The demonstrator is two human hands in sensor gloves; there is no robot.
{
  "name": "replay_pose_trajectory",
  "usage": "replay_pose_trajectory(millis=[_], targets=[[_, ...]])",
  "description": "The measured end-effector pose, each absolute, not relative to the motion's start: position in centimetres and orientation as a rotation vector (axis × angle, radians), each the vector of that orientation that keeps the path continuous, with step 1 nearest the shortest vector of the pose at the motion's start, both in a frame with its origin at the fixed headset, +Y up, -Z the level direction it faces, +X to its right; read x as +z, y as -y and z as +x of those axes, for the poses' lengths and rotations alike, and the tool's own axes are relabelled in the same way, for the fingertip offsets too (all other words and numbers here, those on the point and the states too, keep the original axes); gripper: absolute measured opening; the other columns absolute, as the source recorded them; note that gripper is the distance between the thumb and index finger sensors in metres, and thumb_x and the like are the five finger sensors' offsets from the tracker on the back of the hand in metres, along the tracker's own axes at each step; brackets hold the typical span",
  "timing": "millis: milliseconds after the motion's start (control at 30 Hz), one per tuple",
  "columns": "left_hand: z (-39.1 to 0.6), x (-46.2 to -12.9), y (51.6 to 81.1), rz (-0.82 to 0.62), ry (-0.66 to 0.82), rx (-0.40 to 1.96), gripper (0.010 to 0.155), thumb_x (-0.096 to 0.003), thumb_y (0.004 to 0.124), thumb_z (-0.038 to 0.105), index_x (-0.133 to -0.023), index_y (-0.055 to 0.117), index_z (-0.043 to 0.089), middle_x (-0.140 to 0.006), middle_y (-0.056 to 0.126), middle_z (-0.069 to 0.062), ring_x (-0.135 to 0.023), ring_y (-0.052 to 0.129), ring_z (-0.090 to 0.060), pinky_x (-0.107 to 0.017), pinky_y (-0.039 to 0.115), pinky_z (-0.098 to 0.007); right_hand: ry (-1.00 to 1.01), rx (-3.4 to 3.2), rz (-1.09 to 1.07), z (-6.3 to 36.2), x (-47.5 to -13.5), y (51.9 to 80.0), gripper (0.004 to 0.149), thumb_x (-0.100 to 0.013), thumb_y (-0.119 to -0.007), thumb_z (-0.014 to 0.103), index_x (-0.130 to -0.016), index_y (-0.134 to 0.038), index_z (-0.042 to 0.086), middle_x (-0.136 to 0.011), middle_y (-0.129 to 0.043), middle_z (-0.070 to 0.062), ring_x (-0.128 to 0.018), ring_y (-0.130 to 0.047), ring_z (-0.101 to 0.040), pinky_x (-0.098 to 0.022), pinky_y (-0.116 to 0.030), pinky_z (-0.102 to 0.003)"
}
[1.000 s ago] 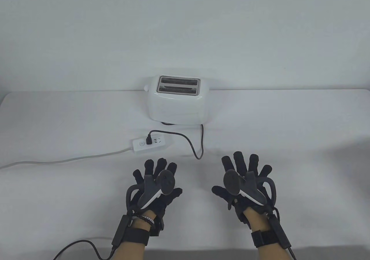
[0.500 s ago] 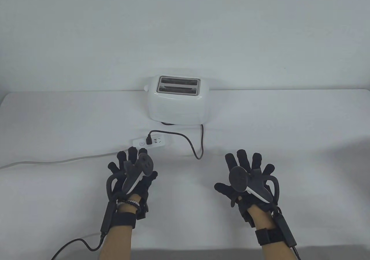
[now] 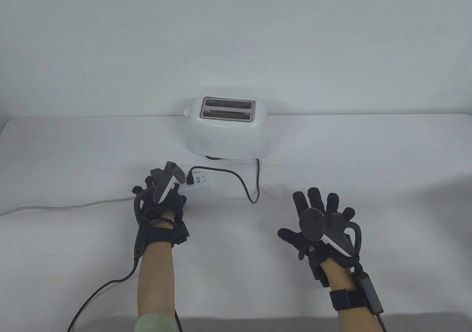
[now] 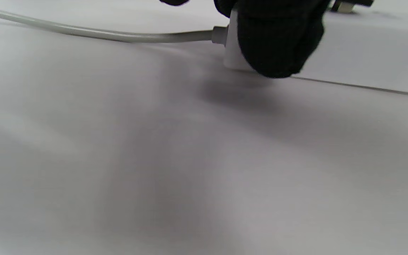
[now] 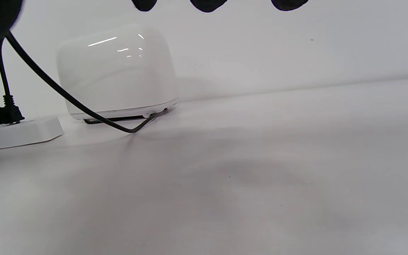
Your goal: Unplug the toaster
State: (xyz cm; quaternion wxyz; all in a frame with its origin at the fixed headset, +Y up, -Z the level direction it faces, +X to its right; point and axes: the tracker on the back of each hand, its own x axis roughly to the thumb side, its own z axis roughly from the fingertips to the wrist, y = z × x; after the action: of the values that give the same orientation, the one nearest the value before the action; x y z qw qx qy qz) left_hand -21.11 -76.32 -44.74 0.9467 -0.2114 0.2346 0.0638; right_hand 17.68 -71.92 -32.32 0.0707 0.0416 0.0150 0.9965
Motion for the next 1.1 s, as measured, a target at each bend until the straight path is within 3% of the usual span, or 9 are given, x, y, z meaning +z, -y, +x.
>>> replay_pose_trajectory(millis=[133, 300, 467, 700, 800, 1100], targets=[[-21.4, -44.8, 76.1, -0.418, -0.453, 0.146, 0.08, -0.0513, 0.08, 0.047, -0.111, 0.029, 0.064, -0.128, 0.037, 0.029, -0.128, 0.04, -0.006, -0.099, 0.017, -0.053, -0.038, 2.99, 0.119, 18.0, -32.4, 71.8, 0.104, -0.028, -0.07, 0.078, -0.109, -0.026, 0.03, -0.117, -0.02, -0.015, -0.099, -0.029, -0.064, -0.055, -0.029, -0.087], [-21.7, -43.4, 75.7, -0.359, -0.334, 0.233, 0.082, -0.0456, 0.087, 0.044, -0.112, 0.041, 0.058, -0.126, 0.048, 0.023, -0.119, 0.06, -0.013, -0.098, 0.029, -0.052, -0.036, 2.969, 0.108, 18.6, -32.5, 71.7, 0.104, -0.028, -0.071, 0.078, -0.109, -0.027, 0.03, -0.117, -0.022, -0.014, -0.1, -0.032, -0.063, -0.056, -0.03, -0.087], [-19.9, -40.9, 74.9, -0.255, -0.122, 0.214, 0.082, -0.0413, 0.089, 0.044, -0.113, 0.048, 0.051, -0.123, 0.058, 0.015, -0.111, 0.072, -0.017, -0.093, 0.042, -0.052, -0.009, 2.945, 0.079, 19.7, -32.4, 71.3, 0.103, -0.029, -0.071, 0.077, -0.109, -0.027, 0.029, -0.117, -0.024, -0.015, -0.1, -0.035, -0.062, -0.056, -0.031, -0.087], [-14.0, -37.9, 74.3, -0.206, 0.119, 0.197, 0.082, -0.0406, 0.088, 0.047, -0.114, 0.051, 0.048, -0.121, 0.062, 0.011, -0.108, 0.076, -0.018, -0.09, 0.046, -0.055, 0.022, 2.843, -0.02, 21.9, -31.5, 70.5, 0.095, -0.035, -0.074, 0.067, -0.109, -0.029, 0.029, -0.117, -0.027, -0.015, -0.1, -0.039, -0.061, -0.056, -0.031, -0.086], [-12.0, -37.3, 74.0, -0.194, 0.156, 0.219, 0.082, -0.0407, 0.088, 0.047, -0.114, 0.051, 0.047, -0.121, 0.062, 0.011, -0.108, 0.076, -0.019, -0.09, 0.046, -0.055, 0.048, 2.806, -0.045, 22.7, -31.1, 70.2, 0.091, -0.037, -0.075, 0.063, -0.108, -0.029, 0.029, -0.116, -0.028, -0.015, -0.1, -0.04, -0.061, -0.056, -0.032, -0.086], [-8.4, -36.2, 74.3, -0.181, 0.213, 0.214, 0.081, -0.0411, 0.088, 0.047, -0.114, 0.051, 0.046, -0.121, 0.063, 0.01, -0.108, 0.076, -0.019, -0.09, 0.046, -0.055, 0.04, 2.791, 0.066, 22.3, -30.9, 69.6, 0.098, -0.034, -0.078, 0.067, -0.109, -0.028, 0.029, -0.117, -0.028, -0.015, -0.1, -0.041, -0.061, -0.056, -0.032, -0.086]])
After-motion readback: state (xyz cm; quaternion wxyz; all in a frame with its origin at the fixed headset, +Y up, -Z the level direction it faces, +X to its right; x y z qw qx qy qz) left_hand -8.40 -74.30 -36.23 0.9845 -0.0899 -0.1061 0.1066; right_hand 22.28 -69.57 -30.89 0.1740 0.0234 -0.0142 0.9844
